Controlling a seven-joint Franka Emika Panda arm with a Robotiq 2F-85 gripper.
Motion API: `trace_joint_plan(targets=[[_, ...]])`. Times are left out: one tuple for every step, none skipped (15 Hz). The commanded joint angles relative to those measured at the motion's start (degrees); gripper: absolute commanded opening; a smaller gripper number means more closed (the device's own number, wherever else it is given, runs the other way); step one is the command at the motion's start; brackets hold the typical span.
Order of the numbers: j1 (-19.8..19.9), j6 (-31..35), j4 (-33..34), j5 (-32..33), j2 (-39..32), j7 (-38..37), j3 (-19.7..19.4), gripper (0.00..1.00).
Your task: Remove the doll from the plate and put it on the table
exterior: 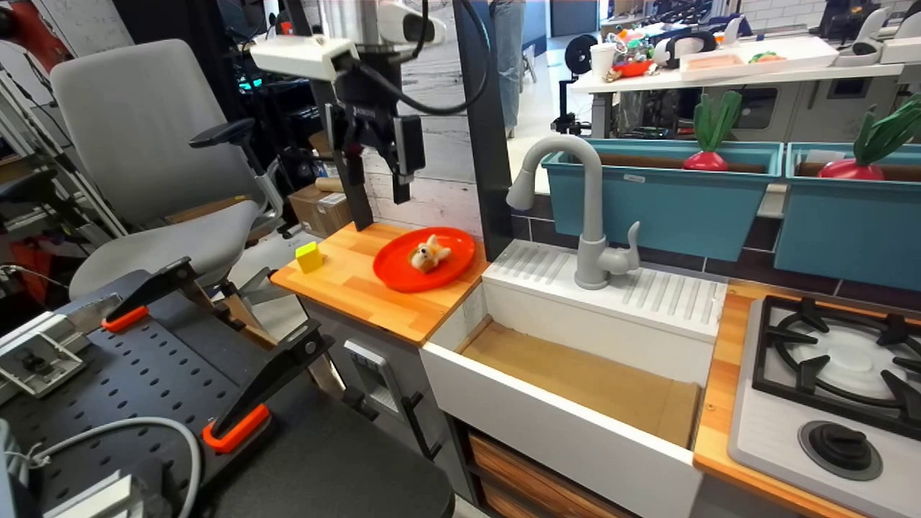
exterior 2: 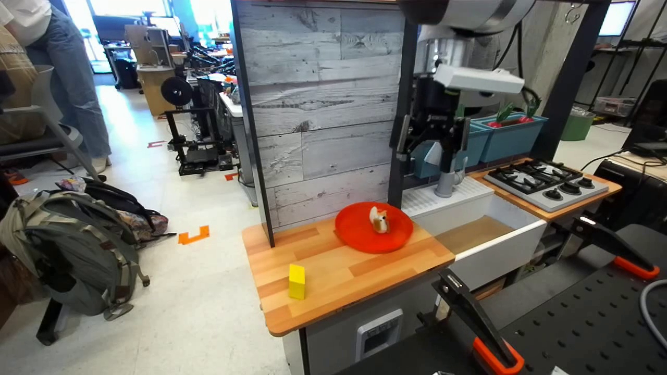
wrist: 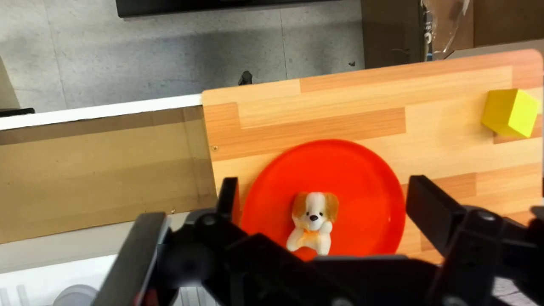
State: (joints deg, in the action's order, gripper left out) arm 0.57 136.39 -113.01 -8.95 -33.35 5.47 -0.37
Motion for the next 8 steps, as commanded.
trace_joint_plan(targets=[[0.44, -0.21, 12.81, -0.08, -12.09, -3.66, 1.30, 1.00], [0.32, -0.30, 15.44, 0.04, -14.66, -4.42, 1.41, 1.00], [0.02, -0.10, 17.85, 0.34, -17.04, -5.33, 1.31, 1.00], [-0.28, 0.04, 20.06, 0.61, -19.18, -6.20, 1.21, 1.00], [-0.45, -0.13, 22.16, 0.76, -21.14, -6.92, 1.14, 1.00], [-0.74, -0.12, 23.43, 0.90, -22.59, -8.07, 0.96, 1.00], [-1.01, 0.01, 24.65, 1.15, -23.92, -8.82, 0.79, 1.00], [-1.23, -0.09, 25.43, 1.33, -24.96, -9.76, 0.65, 1.00]])
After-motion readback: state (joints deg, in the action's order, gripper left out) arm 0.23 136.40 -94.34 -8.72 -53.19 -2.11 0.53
